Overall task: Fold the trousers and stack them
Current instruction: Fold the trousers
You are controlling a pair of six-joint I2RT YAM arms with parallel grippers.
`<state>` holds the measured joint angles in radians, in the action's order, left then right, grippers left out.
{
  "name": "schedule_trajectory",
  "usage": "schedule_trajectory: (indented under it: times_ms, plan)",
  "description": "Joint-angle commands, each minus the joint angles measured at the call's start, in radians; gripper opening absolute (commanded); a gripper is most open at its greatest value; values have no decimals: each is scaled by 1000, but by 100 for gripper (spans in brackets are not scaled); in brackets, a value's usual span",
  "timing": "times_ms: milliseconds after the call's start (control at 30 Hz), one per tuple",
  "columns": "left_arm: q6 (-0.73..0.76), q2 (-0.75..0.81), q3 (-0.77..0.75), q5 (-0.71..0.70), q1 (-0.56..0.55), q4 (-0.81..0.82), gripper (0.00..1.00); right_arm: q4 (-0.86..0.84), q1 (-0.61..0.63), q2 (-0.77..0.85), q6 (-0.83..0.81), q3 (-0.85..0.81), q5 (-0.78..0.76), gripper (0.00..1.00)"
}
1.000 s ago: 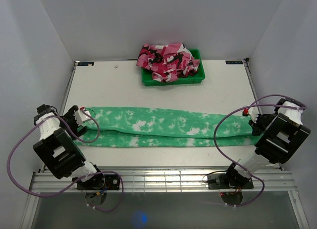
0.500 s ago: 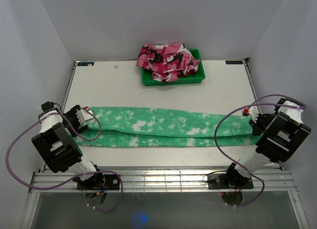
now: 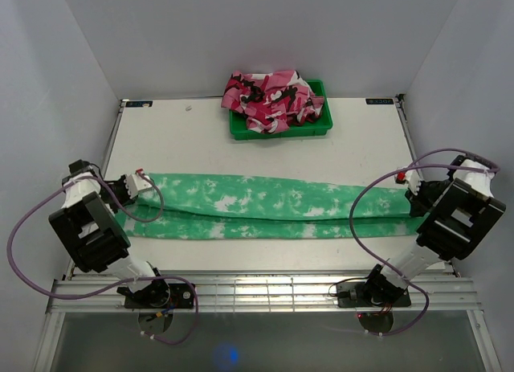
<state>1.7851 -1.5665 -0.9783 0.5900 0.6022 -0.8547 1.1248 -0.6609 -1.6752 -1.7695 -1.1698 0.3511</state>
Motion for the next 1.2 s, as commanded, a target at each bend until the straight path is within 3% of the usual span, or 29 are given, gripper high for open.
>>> schedule_trajectory:
  times_ms: [0,267,400,500,600,767,867,1000,1167]
  plan:
    - [-94,-33,-127,48,-1,-36,0,33,0,-21,24,-108,40,8]
    - [-285,-46,-367,139,8,-58,0,145,4,-66,42,-352,117,8]
    - [-241,35,-408,166,72,-121,0,155,-15,-17,-33,-289,85,8]
    - [-105,88,-350,180,142,-179,0,122,-23,49,-80,-188,58,8]
    - [-21,161,-153,116,163,-126,0,83,-2,106,-96,-52,55,8]
    - [68,224,174,2,163,14,0,6,89,170,-25,90,61,40]
    - [73,208,268,-62,163,120,0,-22,161,183,42,107,80,41]
    - [28,140,276,-121,165,197,0,-66,277,170,143,95,109,46]
    - [-41,80,221,-67,160,197,0,-178,429,152,313,120,112,52]
